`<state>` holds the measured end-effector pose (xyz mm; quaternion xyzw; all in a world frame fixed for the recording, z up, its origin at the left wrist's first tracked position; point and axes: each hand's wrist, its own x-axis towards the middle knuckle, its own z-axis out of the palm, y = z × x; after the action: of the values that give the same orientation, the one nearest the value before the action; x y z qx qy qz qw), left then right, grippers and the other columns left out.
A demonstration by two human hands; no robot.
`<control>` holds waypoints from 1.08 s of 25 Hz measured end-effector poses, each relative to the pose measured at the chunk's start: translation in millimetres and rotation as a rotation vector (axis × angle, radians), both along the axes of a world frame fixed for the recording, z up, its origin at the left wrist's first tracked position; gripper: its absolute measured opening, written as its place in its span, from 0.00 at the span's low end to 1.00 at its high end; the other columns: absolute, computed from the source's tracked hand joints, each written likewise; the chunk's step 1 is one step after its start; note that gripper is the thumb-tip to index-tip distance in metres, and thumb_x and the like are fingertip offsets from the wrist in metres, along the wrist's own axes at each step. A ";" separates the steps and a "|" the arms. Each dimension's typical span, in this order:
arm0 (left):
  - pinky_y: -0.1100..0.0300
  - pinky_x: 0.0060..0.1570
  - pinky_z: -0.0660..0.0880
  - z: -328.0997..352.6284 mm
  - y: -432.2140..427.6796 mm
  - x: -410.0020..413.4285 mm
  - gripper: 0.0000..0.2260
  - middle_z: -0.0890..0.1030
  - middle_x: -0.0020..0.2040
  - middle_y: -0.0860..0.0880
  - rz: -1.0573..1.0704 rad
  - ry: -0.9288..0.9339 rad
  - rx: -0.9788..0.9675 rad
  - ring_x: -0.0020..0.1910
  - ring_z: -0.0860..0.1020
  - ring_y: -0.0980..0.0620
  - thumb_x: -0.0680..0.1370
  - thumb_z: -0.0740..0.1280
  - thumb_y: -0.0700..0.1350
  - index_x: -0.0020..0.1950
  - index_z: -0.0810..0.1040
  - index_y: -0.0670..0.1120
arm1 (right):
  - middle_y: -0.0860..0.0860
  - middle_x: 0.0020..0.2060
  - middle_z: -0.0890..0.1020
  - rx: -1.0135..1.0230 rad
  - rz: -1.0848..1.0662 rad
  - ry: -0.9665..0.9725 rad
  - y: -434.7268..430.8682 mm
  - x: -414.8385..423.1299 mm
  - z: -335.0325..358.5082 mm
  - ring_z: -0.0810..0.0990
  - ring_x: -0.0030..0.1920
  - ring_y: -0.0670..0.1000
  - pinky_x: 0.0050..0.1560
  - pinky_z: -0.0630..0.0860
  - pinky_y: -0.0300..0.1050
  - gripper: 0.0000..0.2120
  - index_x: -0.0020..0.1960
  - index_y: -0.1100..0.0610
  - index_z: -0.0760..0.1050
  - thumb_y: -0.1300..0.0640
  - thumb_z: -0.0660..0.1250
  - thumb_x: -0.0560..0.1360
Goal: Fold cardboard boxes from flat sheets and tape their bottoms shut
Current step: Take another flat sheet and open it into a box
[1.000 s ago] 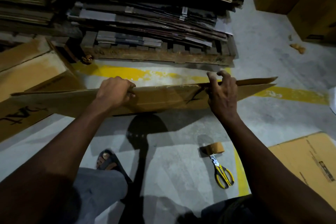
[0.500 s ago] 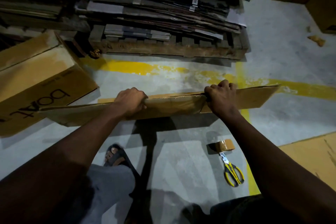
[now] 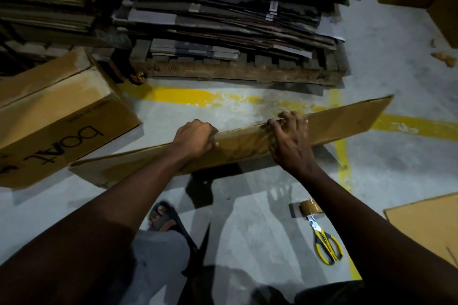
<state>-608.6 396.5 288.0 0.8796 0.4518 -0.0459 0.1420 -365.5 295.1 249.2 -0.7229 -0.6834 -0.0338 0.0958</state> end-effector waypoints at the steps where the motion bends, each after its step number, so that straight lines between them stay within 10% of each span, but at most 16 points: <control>1: 0.57 0.40 0.68 0.1 -1.1 1.0 0.07 0.81 0.44 0.44 -0.019 -0.005 -0.023 0.47 0.78 0.42 0.76 0.68 0.51 0.47 0.80 0.48 | 0.61 0.64 0.69 -0.011 0.014 -0.006 0.5 -4.5 -2.6 0.64 0.67 0.65 0.63 0.64 0.76 0.34 0.66 0.56 0.68 0.55 0.78 0.64; 17: 0.56 0.35 0.64 -15.8 11.8 -6.8 0.19 0.70 0.26 0.54 -0.085 -0.122 -0.260 0.30 0.70 0.52 0.76 0.70 0.50 0.27 0.69 0.50 | 0.61 0.57 0.72 0.127 0.062 -0.009 0.8 -8.6 -10.4 0.67 0.55 0.60 0.47 0.72 0.56 0.31 0.61 0.55 0.70 0.54 0.79 0.61; 27: 0.62 0.34 0.67 -15.7 11.3 -9.7 0.18 0.82 0.37 0.53 -0.036 -0.161 -0.419 0.37 0.78 0.54 0.76 0.63 0.64 0.42 0.84 0.52 | 0.55 0.44 0.79 0.148 0.182 -0.111 6.7 -14.5 -8.0 0.75 0.41 0.57 0.35 0.70 0.47 0.16 0.50 0.57 0.75 0.61 0.74 0.64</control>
<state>-618.3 407.8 272.2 0.8397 0.4037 -0.0708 0.3562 -379.9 301.8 241.2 -0.6457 -0.7462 -0.1154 0.1137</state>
